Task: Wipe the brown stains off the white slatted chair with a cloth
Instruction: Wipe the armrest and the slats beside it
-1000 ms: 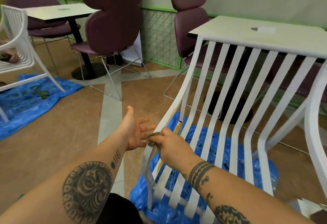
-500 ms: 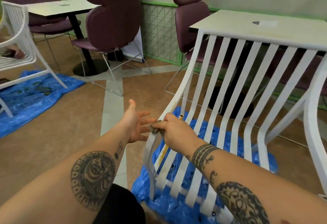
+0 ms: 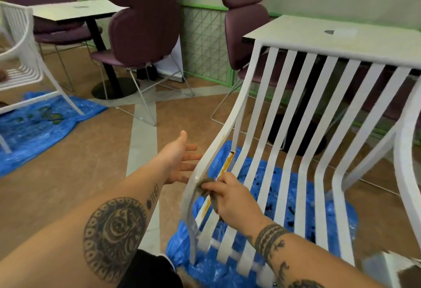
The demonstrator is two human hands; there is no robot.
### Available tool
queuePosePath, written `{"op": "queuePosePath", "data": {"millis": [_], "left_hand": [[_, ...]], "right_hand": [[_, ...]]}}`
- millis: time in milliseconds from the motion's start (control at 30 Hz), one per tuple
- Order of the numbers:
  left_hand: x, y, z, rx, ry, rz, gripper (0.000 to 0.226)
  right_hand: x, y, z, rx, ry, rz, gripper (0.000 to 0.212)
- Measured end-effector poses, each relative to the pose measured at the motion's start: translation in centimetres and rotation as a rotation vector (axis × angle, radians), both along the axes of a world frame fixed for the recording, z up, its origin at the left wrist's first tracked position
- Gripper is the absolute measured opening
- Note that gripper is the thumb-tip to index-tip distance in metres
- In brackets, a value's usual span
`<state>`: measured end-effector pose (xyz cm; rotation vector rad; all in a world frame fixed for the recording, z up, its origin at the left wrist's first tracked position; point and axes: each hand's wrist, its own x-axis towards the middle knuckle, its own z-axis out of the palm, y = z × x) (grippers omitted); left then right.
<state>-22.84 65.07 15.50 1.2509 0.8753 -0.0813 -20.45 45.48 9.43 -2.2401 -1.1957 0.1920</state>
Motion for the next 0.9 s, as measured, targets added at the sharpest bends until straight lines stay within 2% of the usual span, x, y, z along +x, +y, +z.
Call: {"op": "queuePosePath", "data": {"millis": [67, 100, 133, 233, 267, 367, 467, 667, 833, 900], "left_hand": [[1.2, -0.4, -0.5, 0.077, 0.002, 0.018, 0.062], [1.7, -0.6, -0.8, 0.097, -0.002, 0.038, 0.06], [2.4, -0.9, -0.9, 0.084, -0.016, 0.072, 0.061], [4.6, -1.0, -1.6, -0.11, -0.109, 0.239, 0.074], [5.2, -0.7, -1.8, -0.158, -0.122, 0.277, 0.078], [6.3, 0.0, -3.0, -0.182, -0.062, 0.271, 0.096], [6.3, -0.1, -3.4, -0.18, -0.038, 0.161, 0.106], [6.0, -1.6, -2.1, -0.014, 0.02, 0.033, 0.09], [6.0, -2.8, -1.9, 0.159, 0.034, -0.007, 0.045], [5.8, -2.9, -1.5, 0.137, 0.023, 0.017, 0.044]], "right_hand": [[2.6, 0.5, 1.1, 0.141, 0.048, -0.162, 0.034], [3.5, 1.1, 1.9, 0.161, 0.055, -0.172, 0.035], [4.3, 1.8, 2.6, 0.135, 0.046, -0.13, 0.036], [4.9, 3.5, 2.6, -0.035, -0.081, 0.079, 0.034], [5.2, 3.8, 1.9, -0.036, -0.084, 0.08, 0.033], [7.3, 4.5, 0.6, 0.123, 0.061, -0.107, 0.029], [11.1, 6.1, 0.7, 0.093, 0.079, -0.244, 0.03], [17.1, 7.4, 1.3, 0.1, 0.15, -0.371, 0.038], [19.1, 8.0, 2.5, 0.086, 0.175, -0.448, 0.033], [18.2, 7.8, 2.5, 0.106, 0.222, -0.445, 0.032]]}}
